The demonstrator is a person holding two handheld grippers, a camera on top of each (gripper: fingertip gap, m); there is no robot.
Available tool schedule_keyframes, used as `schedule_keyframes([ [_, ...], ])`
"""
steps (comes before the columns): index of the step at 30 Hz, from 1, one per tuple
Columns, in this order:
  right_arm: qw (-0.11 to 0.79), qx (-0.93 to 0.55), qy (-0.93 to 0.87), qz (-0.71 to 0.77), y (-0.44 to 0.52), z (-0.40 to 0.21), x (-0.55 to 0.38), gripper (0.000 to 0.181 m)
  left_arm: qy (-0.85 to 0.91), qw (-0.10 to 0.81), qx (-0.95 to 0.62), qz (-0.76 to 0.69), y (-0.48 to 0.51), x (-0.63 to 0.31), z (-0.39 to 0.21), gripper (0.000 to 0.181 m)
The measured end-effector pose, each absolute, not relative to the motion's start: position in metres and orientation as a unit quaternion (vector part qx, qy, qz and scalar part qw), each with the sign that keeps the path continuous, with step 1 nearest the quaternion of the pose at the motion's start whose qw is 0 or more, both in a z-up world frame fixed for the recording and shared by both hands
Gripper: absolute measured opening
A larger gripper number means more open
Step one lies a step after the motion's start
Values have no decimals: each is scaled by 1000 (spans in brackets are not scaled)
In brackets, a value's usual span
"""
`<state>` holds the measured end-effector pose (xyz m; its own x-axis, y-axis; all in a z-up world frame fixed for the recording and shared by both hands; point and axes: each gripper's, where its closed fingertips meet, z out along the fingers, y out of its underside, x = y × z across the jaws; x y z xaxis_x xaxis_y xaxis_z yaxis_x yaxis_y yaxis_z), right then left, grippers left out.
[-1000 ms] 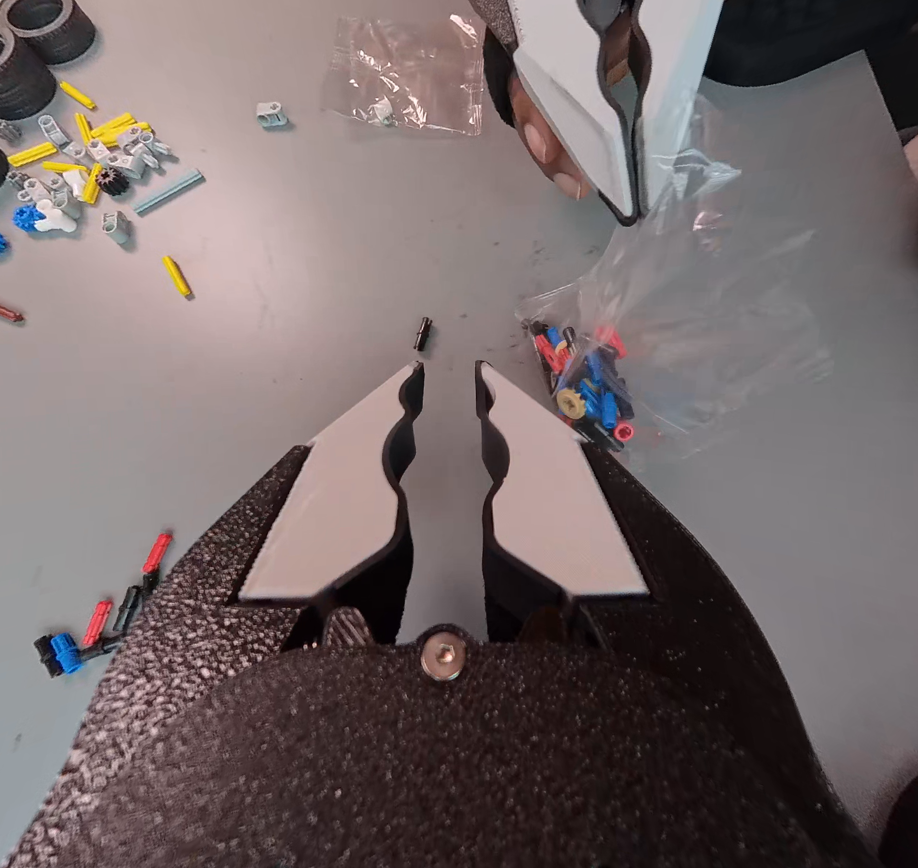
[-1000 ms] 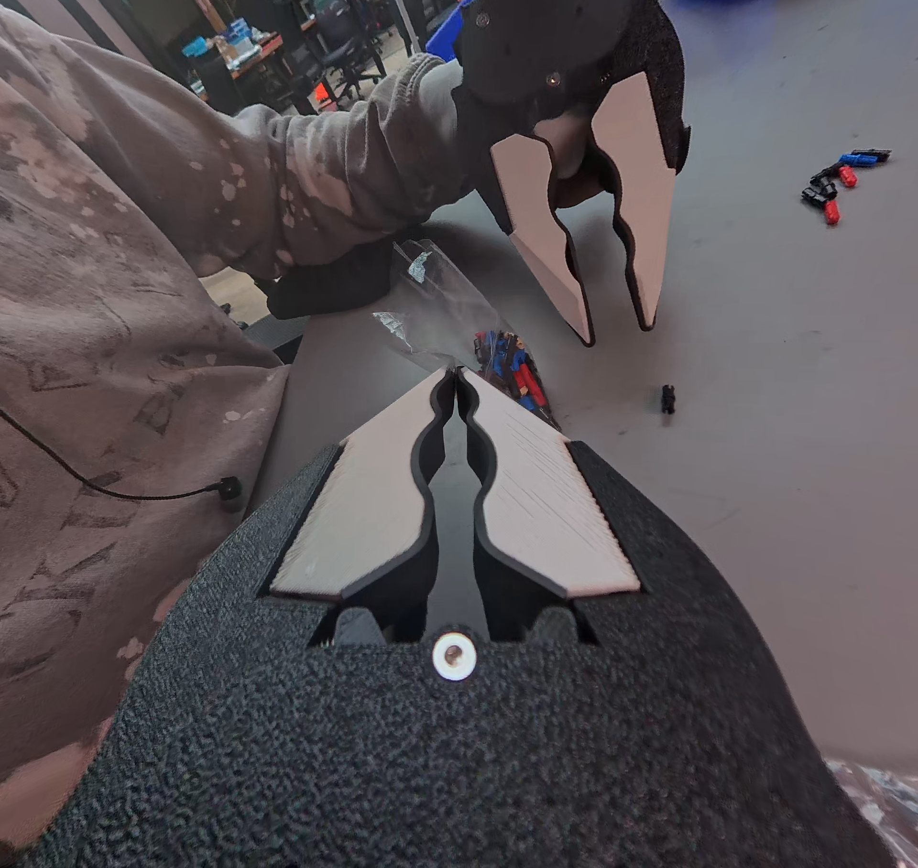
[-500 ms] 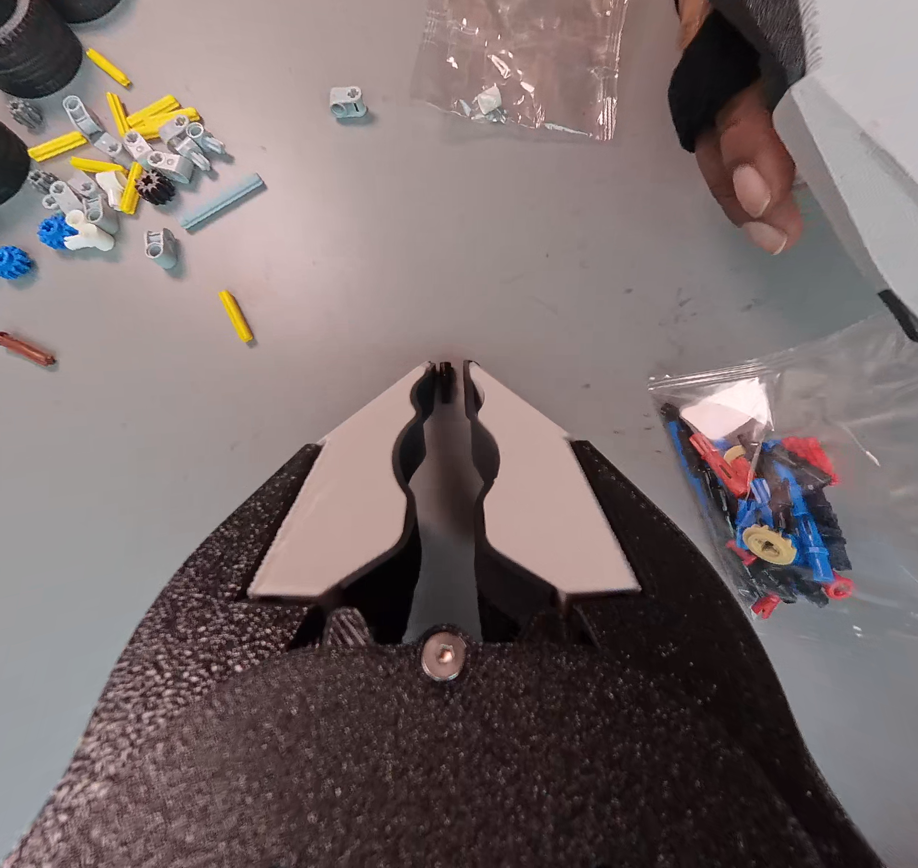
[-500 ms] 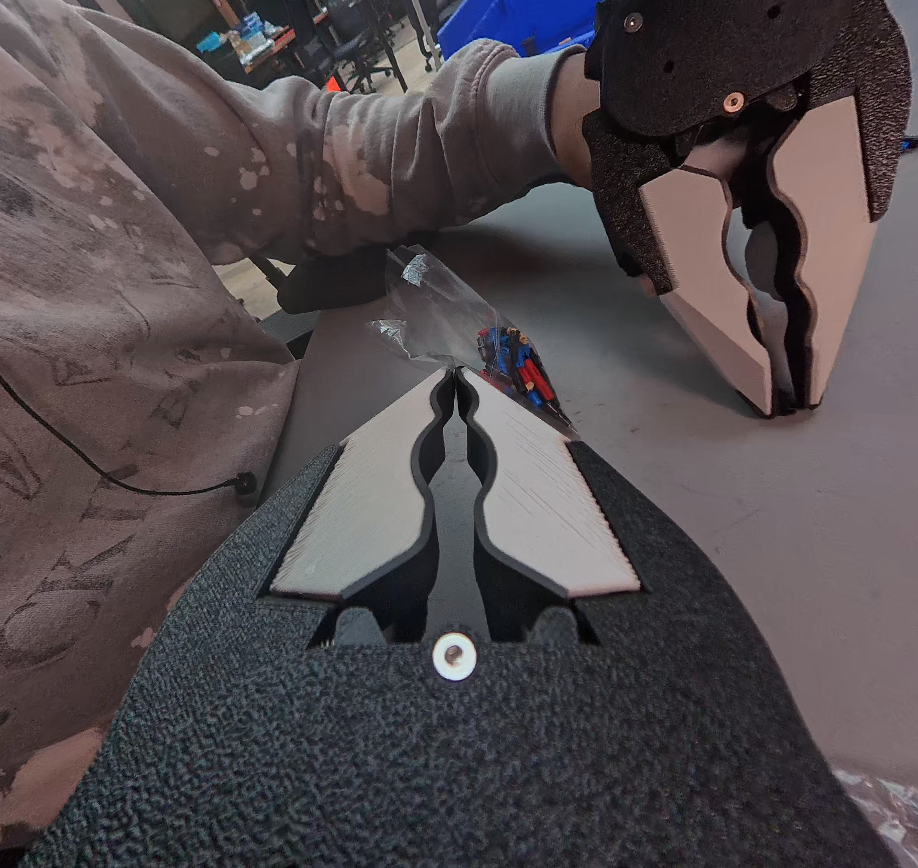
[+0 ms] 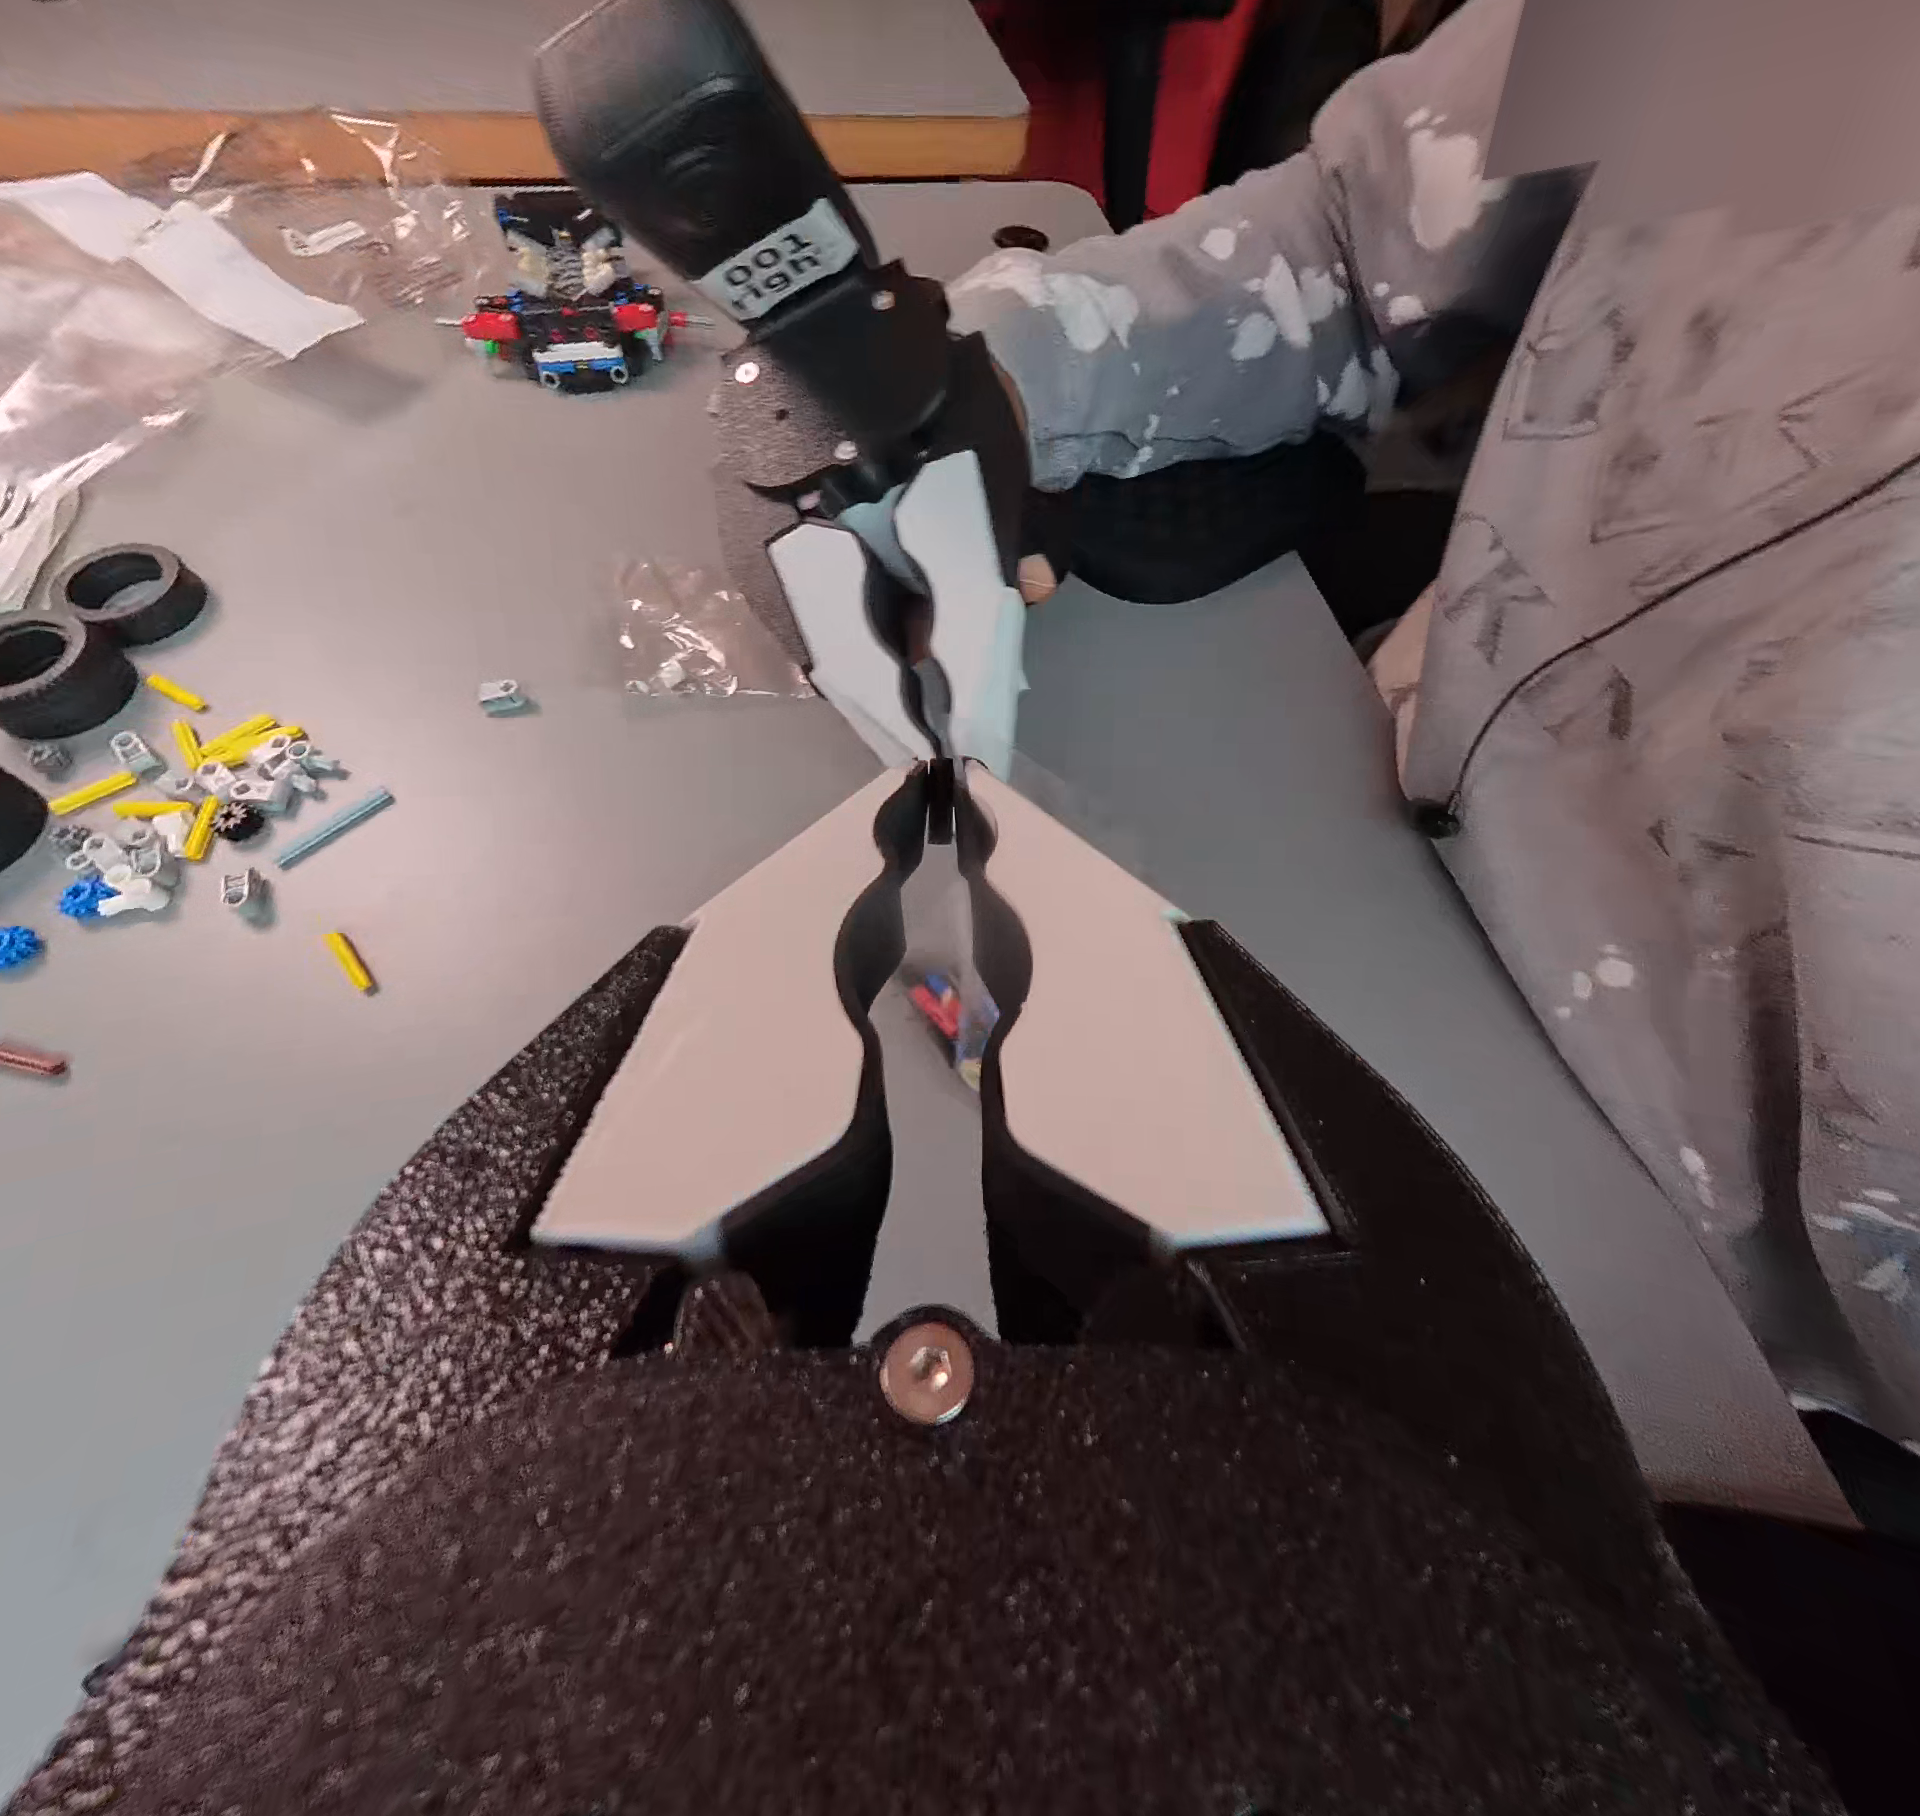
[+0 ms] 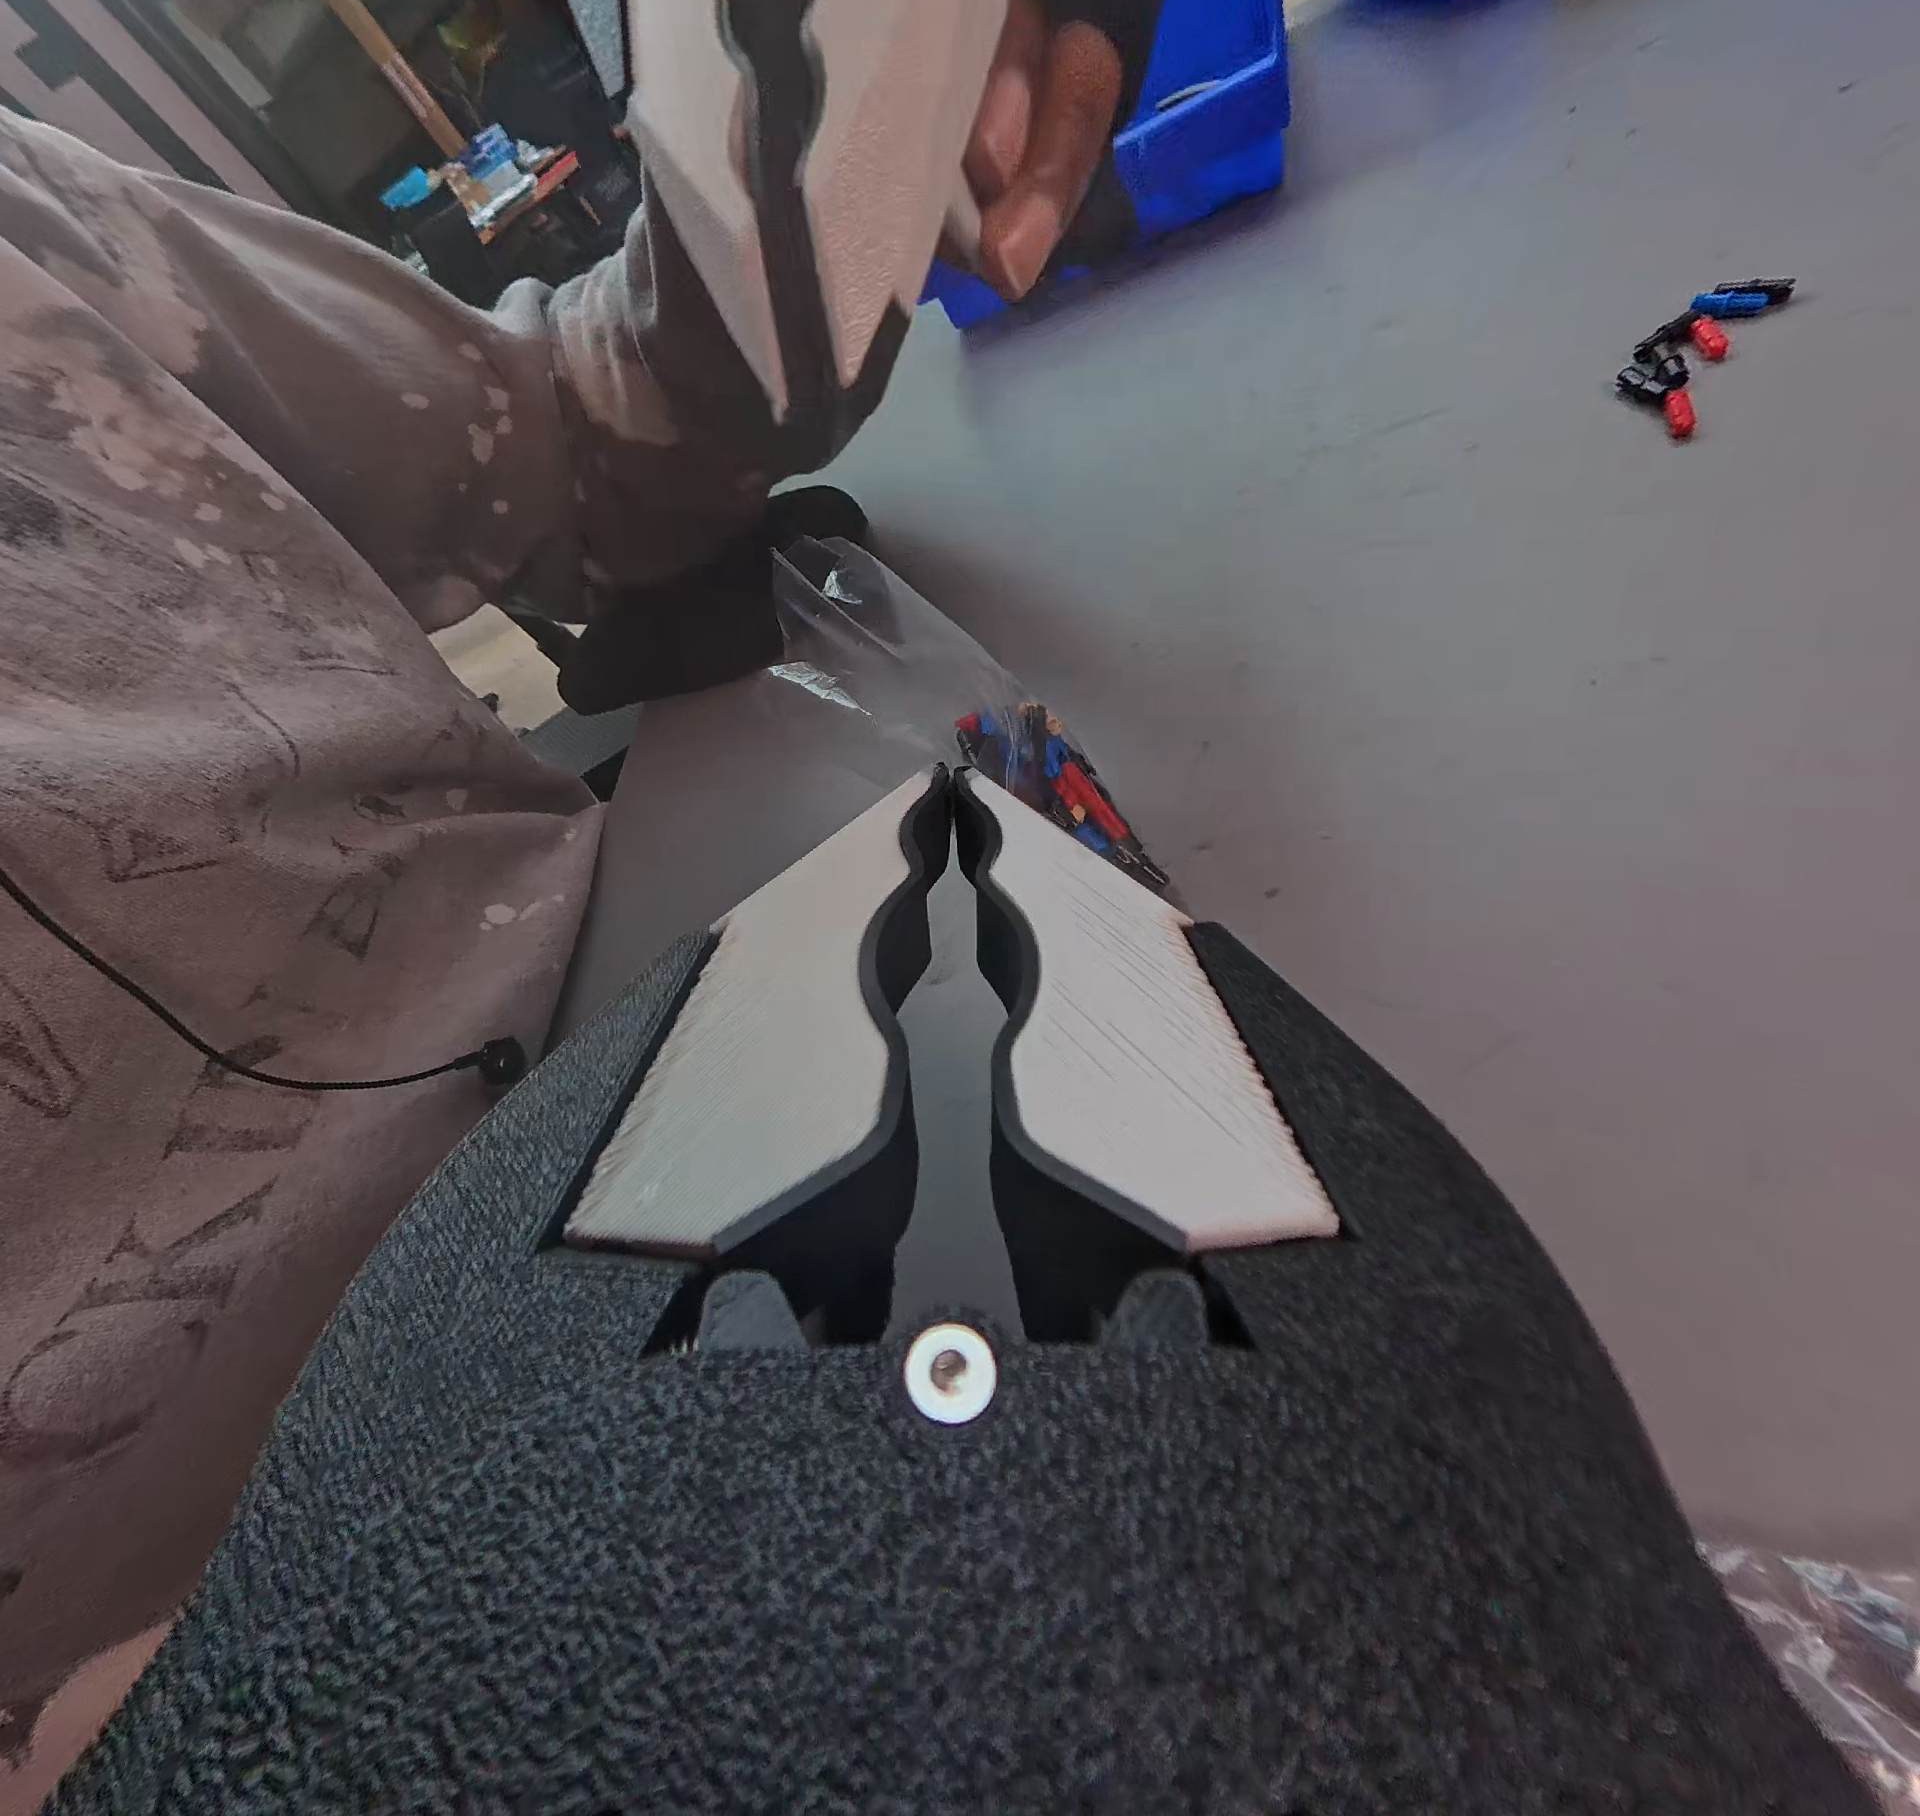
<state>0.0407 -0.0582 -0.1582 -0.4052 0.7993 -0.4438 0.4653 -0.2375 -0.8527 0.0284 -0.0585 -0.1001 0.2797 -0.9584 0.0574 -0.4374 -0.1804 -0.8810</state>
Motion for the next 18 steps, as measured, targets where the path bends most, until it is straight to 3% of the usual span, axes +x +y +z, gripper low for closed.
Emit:
schedule_keyframes([
  [6,137,-538,-584,592,-55,-158,38,0,531,349,-722,-273,-76,29,-130,6],
  [11,139,-537,-586,590,-56,-158,38,0,498,382,-723,-288,-66,13,-118,15],
  [14,139,-537,-586,590,-56,-158,38,0,430,419,-760,-249,-32,-27,-124,15],
  [18,139,-536,-584,593,-56,-156,38,0,311,408,-842,-166,15,-107,-176,23],
])
